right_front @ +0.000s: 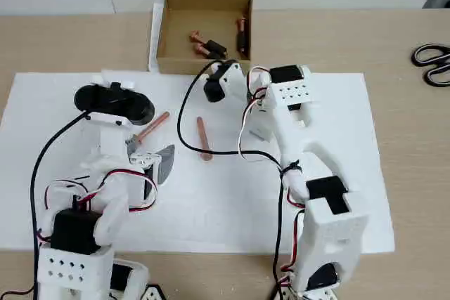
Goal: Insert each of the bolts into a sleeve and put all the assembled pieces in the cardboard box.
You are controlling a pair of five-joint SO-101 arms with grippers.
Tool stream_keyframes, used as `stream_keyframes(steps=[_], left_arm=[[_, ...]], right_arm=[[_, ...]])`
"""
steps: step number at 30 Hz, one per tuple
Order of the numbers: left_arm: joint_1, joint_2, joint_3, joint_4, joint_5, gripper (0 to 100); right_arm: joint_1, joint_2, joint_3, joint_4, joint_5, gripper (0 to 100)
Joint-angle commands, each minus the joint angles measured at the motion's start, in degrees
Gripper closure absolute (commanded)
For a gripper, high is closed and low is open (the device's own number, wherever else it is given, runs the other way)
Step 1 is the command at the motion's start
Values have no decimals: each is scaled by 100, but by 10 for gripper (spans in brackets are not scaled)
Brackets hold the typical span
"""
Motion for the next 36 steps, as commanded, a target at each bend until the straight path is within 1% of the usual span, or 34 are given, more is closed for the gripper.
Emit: stream_keyframes(steps=[1, 16, 26, 33, 36], left_arm=[[-53, -26, -207, 26, -26, 782], [-53, -26, -207, 26, -26, 782], [-53, -26, -207, 35, -26, 782], [-53, -26, -207, 35, -26, 782], [-53, -26, -207, 35, -26, 782]], right_arm=[[40, 145, -229, -92, 18, 835], [22, 673, -229, -171, 9, 835], [-365, 708, -229, 4, 9, 835], [-374, 708, -229, 31, -149, 838], [-382, 690, -229, 189, -132, 874]])
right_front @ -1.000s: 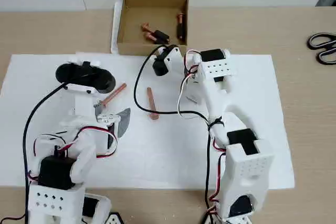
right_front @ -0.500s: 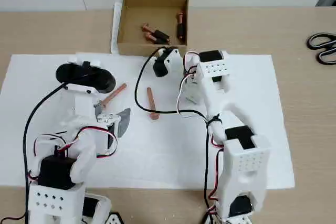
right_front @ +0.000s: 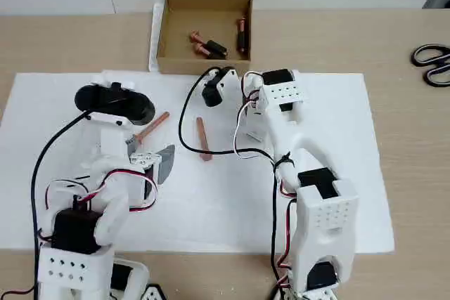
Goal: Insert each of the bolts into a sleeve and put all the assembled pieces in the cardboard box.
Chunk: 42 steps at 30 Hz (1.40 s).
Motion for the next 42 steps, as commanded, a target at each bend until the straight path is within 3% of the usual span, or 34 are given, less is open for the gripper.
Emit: stream_keyframes(steps=[1, 4, 16, 21, 31, 38, 42], left_arm=[[-53, -26, -207, 35, -26, 782], [-53, -26, -207, 35, -26, 782], [-53, -26, -207, 35, -26, 782], [-53, -26, -215, 35, -26, 782], [-44, -26, -215, 26, -26, 782], [-44, -26, -215, 26, -26, 782], [-44, -26, -215, 26, -26, 782]], right_arm=[[-268, -48, 18, 303, -62, 900], [-233, -48, -229, 549, -88, 996], [-224, -40, -2295, 2026, -132, 984], [-224, -40, -2391, 2070, -914, 984], [-84, -40, -2321, 2176, -3701, 985], [-66, -84, -1635, 2176, -4378, 984], [-75, -857, -1134, 2185, -4475, 984]])
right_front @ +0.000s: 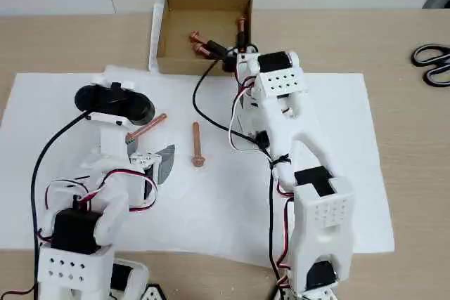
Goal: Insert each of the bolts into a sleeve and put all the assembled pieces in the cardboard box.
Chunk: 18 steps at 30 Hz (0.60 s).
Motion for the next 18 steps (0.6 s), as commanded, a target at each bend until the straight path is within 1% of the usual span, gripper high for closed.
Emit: stream_keyframes(steps=[1, 4, 7, 11, 13, 18], left_arm=[[-44, -26, -215, 26, -26, 782], [-44, -26, -215, 26, -26, 782], [-44, -26, -207, 26, -26, 782], [-18, -26, -207, 0, -26, 782], [-9, -26, -207, 0, -26, 782], [-9, -26, -207, 9, -26, 782]], right_arm=[[40, -1103, 343, 75, -185, 984], [22, -2018, 949, 75, -255, 980], [31, -2413, 1776, 31, -396, 960], [92, -2290, 2312, -127, -431, 905], [110, -2185, 2356, -374, -448, 913], [84, -1824, 2365, -1033, -818, 942]])
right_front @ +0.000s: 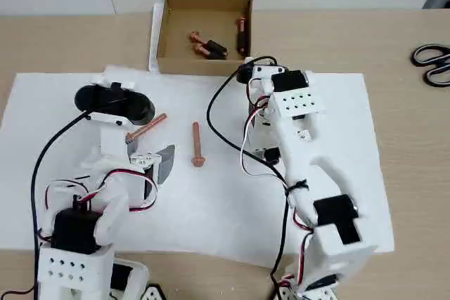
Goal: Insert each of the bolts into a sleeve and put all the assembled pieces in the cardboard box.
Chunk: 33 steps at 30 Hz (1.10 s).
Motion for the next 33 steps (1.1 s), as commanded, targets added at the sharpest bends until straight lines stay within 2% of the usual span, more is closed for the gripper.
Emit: stream_keyframes(steps=[1, 5, 10, 15, 17, 29, 33], left_arm=[[-9, -26, -207, 9, -26, 782], [-18, -26, -207, 26, -26, 782], [-26, -26, -207, 26, -26, 782], [-26, -26, -207, 18, -26, 782], [-26, -26, -207, 18, -26, 782], [-35, -26, -207, 18, -26, 782], [-44, -26, -207, 26, -26, 782]], right_arm=[[4, 180, -9, -453, -220, 940], [13, 787, -18, -796, -545, 938], [31, 1138, -26, -936, -589, 935], [-4, 1130, -35, -892, -536, 816], [-4, 1130, -35, -778, -536, 801], [-4, 1130, -35, -769, -281, 802], [13, 1130, -35, -866, -44, 898]])
